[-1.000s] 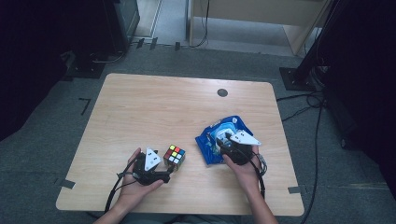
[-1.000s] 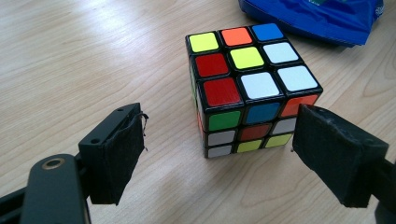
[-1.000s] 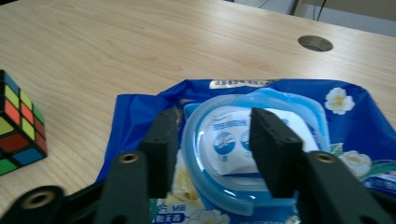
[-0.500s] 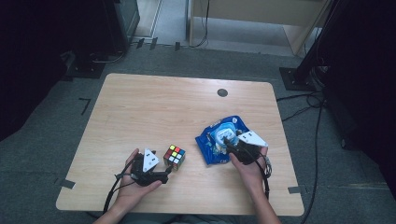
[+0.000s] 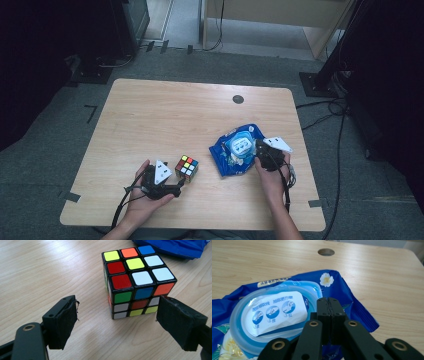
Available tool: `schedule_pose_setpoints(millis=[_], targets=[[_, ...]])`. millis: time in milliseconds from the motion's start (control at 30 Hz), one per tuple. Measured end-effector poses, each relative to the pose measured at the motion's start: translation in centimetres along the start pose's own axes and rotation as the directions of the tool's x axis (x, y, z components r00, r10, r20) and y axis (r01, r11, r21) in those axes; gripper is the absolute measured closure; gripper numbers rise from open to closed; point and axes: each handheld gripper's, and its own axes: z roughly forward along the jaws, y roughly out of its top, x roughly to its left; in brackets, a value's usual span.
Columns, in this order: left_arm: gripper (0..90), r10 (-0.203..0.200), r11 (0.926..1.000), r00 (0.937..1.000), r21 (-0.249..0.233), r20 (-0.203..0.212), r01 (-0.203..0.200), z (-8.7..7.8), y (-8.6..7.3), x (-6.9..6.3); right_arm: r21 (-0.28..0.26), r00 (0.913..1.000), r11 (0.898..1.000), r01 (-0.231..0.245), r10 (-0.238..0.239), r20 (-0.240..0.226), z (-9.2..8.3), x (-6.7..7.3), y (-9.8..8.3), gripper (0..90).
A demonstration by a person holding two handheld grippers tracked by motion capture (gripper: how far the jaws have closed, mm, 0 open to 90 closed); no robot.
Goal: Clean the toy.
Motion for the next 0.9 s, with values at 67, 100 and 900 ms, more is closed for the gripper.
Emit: schedule_pose_setpoints(millis=[67, 100, 900], targets=[[17.1, -0.003, 1.0, 1.0, -0.004, 0.001, 0.003, 0.0, 0.0, 0.1, 0.01, 0.9999, 1.0, -0.013, 0.013, -0.007, 0.2, 0.0, -0.1, 88.3], [17.1, -0.003, 1.0, 1.0, -0.004, 0.001, 0.003, 0.0, 0.0, 0.1, 0.01, 0.9999, 1.0, -0.013, 0.013, -0.007, 0.2, 0.0, -0.1, 88.3], [17.1, -0.005, 1.0, 1.0, -0.005, 0.003, 0.005, 0.0, 0.1, 0.2, 0.002, 0.9984, 1.0, 0.012, -0.012, -0.055, -0.2, 0.1, -0.3, 89.5]])
